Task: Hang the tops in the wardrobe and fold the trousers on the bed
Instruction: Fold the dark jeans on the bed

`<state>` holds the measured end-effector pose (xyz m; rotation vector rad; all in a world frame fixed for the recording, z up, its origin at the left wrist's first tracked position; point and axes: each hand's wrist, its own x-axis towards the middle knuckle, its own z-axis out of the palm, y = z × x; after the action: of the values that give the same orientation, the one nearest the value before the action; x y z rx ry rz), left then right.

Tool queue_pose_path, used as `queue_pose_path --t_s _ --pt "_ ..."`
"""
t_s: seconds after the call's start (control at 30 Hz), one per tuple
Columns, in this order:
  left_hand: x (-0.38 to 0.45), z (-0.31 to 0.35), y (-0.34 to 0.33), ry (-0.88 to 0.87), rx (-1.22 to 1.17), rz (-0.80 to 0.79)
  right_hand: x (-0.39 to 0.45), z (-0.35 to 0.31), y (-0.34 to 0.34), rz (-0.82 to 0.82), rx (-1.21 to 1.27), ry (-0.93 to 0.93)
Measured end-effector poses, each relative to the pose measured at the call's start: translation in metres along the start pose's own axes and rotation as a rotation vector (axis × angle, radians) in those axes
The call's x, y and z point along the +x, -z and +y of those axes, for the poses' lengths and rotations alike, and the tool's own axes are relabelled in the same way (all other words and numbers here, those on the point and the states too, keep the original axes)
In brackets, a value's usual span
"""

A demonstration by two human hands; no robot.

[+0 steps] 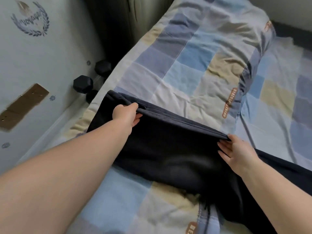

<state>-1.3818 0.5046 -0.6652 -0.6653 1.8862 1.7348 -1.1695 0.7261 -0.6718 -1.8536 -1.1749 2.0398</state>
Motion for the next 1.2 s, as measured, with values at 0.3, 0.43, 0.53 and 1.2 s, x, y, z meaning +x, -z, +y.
queue_pose_path --t_s 0.3,0.43,0.53,1.2 --pt "0.074 -0.007 -0.04 -0.004 0.179 -0.049 0.057 -0.006 -0.035 -0.041 -0.145 0.012" --pt "0.077 -0.016 -0.033 -0.071 0.275 -0.024 0.05 -0.006 -0.045 -0.169 -0.172 0.027" --pt "0.063 -0.023 -0.031 -0.098 0.309 -0.056 0.037 -0.007 -0.046 -0.201 -0.166 0.037" --pt "-0.218 -0.265 -0.122 0.153 0.418 -0.348 -0.039 0.176 0.339 -0.037 -0.603 -0.064"
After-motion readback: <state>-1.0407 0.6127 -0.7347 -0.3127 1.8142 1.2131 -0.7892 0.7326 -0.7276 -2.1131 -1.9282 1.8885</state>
